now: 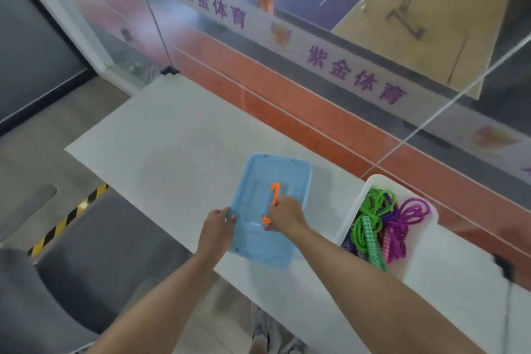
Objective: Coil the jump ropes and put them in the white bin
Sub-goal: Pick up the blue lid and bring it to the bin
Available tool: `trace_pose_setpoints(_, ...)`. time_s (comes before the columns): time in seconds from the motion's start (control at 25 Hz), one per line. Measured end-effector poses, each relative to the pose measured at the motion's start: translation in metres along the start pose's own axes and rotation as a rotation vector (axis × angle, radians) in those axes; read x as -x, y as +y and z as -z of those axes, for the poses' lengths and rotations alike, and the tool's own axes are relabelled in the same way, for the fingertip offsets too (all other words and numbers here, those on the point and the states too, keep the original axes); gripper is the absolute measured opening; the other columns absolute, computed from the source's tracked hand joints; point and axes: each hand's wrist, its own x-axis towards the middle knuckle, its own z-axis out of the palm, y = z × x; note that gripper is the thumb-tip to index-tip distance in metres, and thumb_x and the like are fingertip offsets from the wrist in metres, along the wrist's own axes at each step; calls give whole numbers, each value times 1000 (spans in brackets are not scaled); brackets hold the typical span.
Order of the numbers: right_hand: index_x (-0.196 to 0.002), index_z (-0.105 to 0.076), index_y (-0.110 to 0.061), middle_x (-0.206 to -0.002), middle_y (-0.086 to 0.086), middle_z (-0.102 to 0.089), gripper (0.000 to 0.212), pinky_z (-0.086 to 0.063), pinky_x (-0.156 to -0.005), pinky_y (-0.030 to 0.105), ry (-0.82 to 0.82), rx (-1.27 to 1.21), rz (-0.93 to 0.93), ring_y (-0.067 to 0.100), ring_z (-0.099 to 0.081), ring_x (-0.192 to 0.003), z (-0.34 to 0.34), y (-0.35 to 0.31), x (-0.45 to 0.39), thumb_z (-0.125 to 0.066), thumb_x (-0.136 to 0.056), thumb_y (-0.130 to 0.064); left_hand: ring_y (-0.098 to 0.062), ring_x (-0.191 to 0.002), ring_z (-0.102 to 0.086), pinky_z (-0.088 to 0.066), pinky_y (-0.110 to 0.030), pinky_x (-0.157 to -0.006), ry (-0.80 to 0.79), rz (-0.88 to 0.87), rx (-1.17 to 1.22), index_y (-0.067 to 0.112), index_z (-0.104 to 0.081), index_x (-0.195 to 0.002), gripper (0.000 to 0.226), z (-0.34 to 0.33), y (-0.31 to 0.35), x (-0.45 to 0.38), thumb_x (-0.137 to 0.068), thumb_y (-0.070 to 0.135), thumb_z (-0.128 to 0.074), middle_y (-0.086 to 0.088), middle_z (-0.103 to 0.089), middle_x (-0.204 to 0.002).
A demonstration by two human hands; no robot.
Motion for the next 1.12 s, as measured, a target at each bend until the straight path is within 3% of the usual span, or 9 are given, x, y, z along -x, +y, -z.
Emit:
trace_pose_setpoints(0.12, -80, -64, -8, -64, 8, -74, 8, -60, -69, 34, 67, 42, 30, 23, -73, -68, 58, -5, 21, -58, -77, -13, -25, -110, -59, -42, -29, -92, 2, -87, -12, 13, -65, -130, 36, 6, 54, -1, -98, 28, -57, -9, -63, -119)
trace_pose_setpoints(0.2, -77, -56, -14, -46, -3, -66, 6, -55, -56, 23, 134, 14, 56, 12, -69, -53, 101, 9, 38, -53, -82, -13, -24, -110, -59, -41, -28, -92, -34, -156, -26, 14, -63, -133, 39, -2, 97, 5, -97, 30, -59, -8, -65, -115)
trace_pose_setpoints(0.32, -63, -50, -14, -32, -8, -53, 27, -37, -35, 14, 218, -32, 1, 3, -56, -34, 153, 55, 55, -49, -90, -11, -20, -99, -59, -40, -24, -83, -136, -251, -68, 18, -62, -135, 43, -33, 154, 22, -94, 30, -60, -4, -67, -107)
trace_pose_setpoints(0.44, -62, -53, -14, -42, -2, -59, 28, -45, -42, 18, 311, -73, -77, 12, -64, -44, 183, 108, 67, -50, -90, -12, -18, -82, -59, -48, -30, -76, -224, -337, -146, 17, -73, -112, 29, -73, 190, 41, -90, 29, -59, -4, -69, -91)
trace_pose_setpoints(0.56, -63, -49, -18, -55, -4, -58, 32, -33, -36, 13, 367, -114, -125, 3, -58, -42, 195, 157, 76, -48, -94, -12, -18, -76, -57, -51, -32, -73, -290, -396, -216, 15, -72, -101, 25, -113, 207, 59, -89, 29, -55, -5, -65, -87)
trace_pose_setpoints(0.76, -66, -45, -18, -67, -4, -51, 31, -37, -57, 31, 445, -85, -157, 18, -50, -65, 184, 202, 65, -49, -97, -20, -24, -97, -59, -45, -28, -82, -280, -372, -246, 14, -62, -124, 34, -146, 209, 73, -95, 29, -53, -6, -57, -106)
trace_pose_setpoints(0.96, -67, -47, -17, -70, -2, -52, 34, -40, -61, 30, 362, 1, -169, 24, -57, -74, 184, 215, 53, -47, -99, -27, -25, -103, -59, -51, -36, -92, -311, -325, -306, 17, -55, -135, 44, -150, 210, 67, -95, 33, -52, -7, -57, -113)
trace_pose_setpoints(1.04, -79, -53, -19, -84, 0, -59, 28, -46, -67, 32, 427, 54, -153, 24, -62, -86, 187, 219, 55, -44, -100, -36, -26, -119, -54, -49, -41, -99, -332, -306, -289, 23, -38, -151, 59, -150, 213, 66, -96, 39, -50, -8, -53, -132)
trace_pose_setpoints(1.12, -111, -58, -21, -117, 2, -59, 25, -47, -91, 35, 550, 166, -43, 24, -56, -115, 194, 228, 52, -40, -102, -36, -27, -134, -44, -45, -45, -105, -300, -407, -319, 26, -25, -156, 65, -150, 221, 64, -97, 43, -46, -5, -41, -149)
